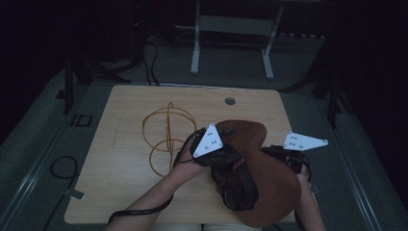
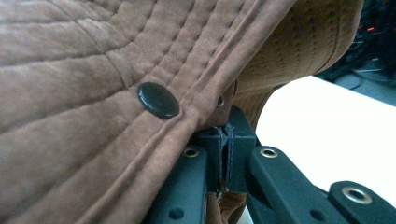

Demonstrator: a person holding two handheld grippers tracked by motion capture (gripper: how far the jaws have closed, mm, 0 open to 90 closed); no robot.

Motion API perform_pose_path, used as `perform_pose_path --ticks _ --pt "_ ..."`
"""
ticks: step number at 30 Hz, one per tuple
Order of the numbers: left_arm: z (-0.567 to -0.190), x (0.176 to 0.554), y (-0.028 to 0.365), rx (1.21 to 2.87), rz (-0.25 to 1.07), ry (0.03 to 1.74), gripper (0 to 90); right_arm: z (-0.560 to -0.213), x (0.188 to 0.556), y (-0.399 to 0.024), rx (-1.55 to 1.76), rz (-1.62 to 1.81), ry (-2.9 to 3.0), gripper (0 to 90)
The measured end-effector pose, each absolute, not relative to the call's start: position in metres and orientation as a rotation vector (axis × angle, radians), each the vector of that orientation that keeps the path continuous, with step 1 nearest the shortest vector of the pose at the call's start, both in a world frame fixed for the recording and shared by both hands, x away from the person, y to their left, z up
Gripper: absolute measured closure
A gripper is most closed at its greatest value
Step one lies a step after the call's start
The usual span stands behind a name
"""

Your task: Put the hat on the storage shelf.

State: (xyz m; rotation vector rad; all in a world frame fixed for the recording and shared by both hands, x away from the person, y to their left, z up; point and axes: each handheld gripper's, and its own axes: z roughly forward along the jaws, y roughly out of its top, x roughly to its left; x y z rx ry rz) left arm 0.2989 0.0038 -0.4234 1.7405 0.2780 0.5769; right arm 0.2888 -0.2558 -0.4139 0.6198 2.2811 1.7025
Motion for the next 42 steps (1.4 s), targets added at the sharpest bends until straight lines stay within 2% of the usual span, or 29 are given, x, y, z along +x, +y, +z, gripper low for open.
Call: perform_pose_path --ticks 1,7,20,23,34,42 --pt "-0.423 0.299 0.005 1.749 0.569 0.285 39.7 -0.413 0.289 -0.257 0.624 1.713 2.277 87.6" --pt "-0.423 0.297 0.008 1.788 0.559 0.303 39.2 -0.402 0.292 -0.266 0.665 1.714 2.215 87.6" --pt "-0.432 0.286 0.024 1.879 0.516 0.423 39.5 -0.388 0.318 -0.272 0.806 1.666 2.128 87.5" --pt "-0.436 0.283 0.027 1.914 0.491 0.428 42.1 -0.386 0.324 -0.268 0.823 1.636 2.119 87.5" --pt "-0.469 0.263 0.044 1.995 0.423 0.45 42.1 -0.37 0.345 -0.256 0.844 1.62 2.089 87.5" --pt "-0.493 0.252 0.075 1.985 0.39 0.524 42.1 -0.353 0.359 -0.246 0.845 1.623 2.055 87.5"
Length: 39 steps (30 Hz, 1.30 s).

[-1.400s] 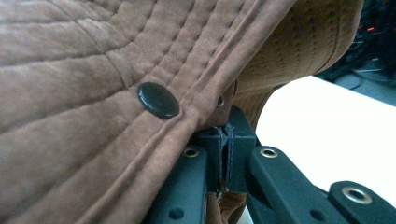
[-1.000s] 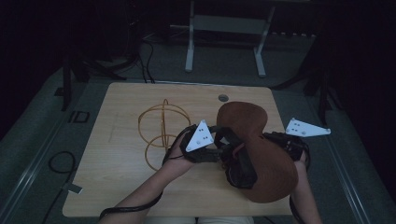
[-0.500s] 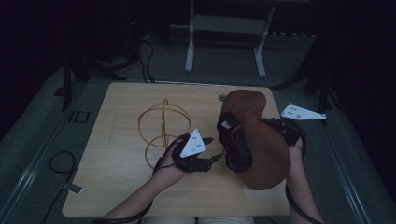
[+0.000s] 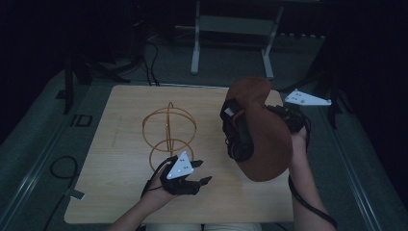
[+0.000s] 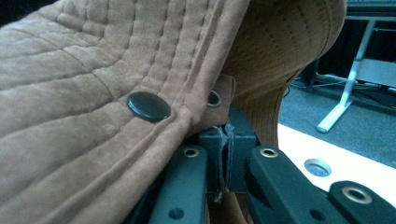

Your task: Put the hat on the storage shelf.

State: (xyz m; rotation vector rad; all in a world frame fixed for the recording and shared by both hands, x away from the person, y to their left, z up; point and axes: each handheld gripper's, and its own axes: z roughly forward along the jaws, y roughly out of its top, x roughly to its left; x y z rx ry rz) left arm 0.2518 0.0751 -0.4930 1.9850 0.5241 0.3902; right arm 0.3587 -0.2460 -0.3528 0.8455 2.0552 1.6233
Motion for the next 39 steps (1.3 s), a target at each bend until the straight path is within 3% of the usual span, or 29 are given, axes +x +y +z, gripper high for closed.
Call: perform_pose_path --ticks 19,29,39 --pt "-0.549 0.23 0.174 1.931 0.416 0.823 42.1 -0.332 0.381 -0.205 0.819 1.625 2.055 87.4" --pt "-0.552 0.224 0.226 1.949 0.503 1.043 42.3 -0.328 0.392 -0.167 0.809 1.605 2.072 87.4" --pt "-0.556 0.219 0.258 1.818 0.572 1.211 42.3 -0.308 0.391 -0.125 0.734 1.625 2.063 87.4"
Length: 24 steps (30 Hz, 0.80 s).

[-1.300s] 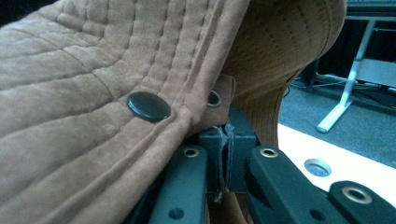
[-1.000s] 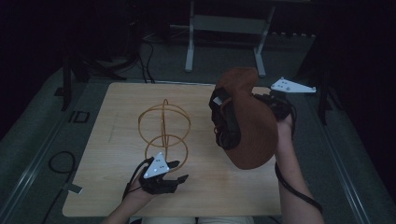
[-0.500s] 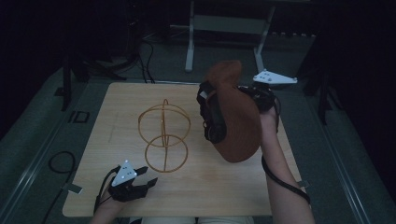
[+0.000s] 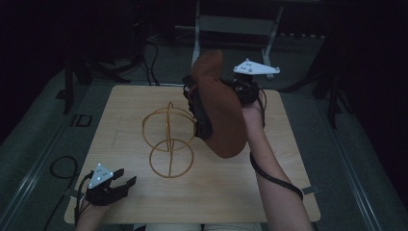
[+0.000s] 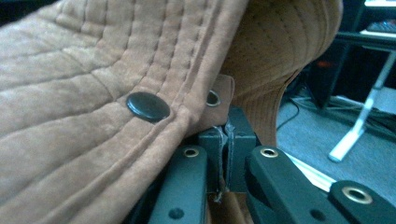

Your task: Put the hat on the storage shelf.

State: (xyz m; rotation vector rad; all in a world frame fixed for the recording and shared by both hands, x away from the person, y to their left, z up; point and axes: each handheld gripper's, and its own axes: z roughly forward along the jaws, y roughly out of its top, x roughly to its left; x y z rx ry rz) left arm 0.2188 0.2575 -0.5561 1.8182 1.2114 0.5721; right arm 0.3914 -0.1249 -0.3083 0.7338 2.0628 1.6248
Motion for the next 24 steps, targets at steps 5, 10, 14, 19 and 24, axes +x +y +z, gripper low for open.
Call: perform_pose_path --ticks 5,10,14,19,24 --pt "-0.56 0.22 0.263 1.8 0.584 1.239 42.2 -0.301 0.383 -0.097 0.659 1.673 2.119 87.3" --pt "-0.559 0.22 0.267 1.785 0.597 1.248 42.3 -0.311 0.376 -0.059 0.567 1.641 2.24 87.2" --pt "-0.559 0.221 0.271 1.766 0.598 1.261 42.3 -0.326 0.374 -0.034 0.523 1.574 2.325 87.1" --pt "-0.559 0.22 0.274 1.75 0.594 1.267 42.3 -0.338 0.375 -0.018 0.514 1.567 2.396 85.6" --pt "-0.559 0.221 0.276 1.732 0.584 1.271 42.4 -0.343 0.373 -0.013 0.49 1.596 2.415 76.4"
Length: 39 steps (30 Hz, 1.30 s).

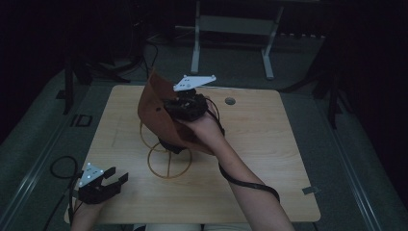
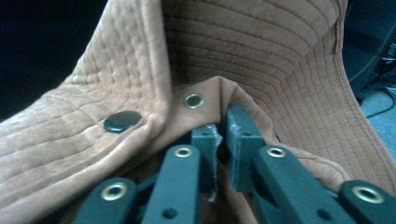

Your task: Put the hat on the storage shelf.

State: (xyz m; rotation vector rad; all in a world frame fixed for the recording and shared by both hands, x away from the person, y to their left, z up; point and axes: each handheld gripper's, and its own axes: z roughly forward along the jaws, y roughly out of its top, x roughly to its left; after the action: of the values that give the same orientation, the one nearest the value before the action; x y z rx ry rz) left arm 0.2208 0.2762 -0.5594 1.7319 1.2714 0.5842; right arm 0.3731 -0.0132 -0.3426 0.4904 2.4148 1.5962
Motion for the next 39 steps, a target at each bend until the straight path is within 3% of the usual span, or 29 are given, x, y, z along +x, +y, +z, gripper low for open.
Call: perform_pose_path --ticks 6,11,18,24,39 --pt "-0.559 0.221 0.276 1.727 0.582 1.267 42.4 -0.355 0.364 -0.001 0.376 1.533 2.431 46.7" --pt "-0.561 0.221 0.275 1.729 0.576 1.267 42.4 -0.362 0.355 0.007 0.312 1.421 2.381 29.3" --pt "-0.562 0.221 0.274 1.727 0.571 1.269 42.4 -0.367 0.35 0.008 0.304 1.399 2.346 27.7" --pt "-0.564 0.222 0.275 1.729 0.57 1.275 42.4 -0.359 0.353 -0.003 0.313 1.402 2.404 15.8" --pt "-0.564 0.222 0.272 1.734 0.568 1.264 42.2 -0.348 0.363 -0.072 0.397 1.481 2.308 15.3"
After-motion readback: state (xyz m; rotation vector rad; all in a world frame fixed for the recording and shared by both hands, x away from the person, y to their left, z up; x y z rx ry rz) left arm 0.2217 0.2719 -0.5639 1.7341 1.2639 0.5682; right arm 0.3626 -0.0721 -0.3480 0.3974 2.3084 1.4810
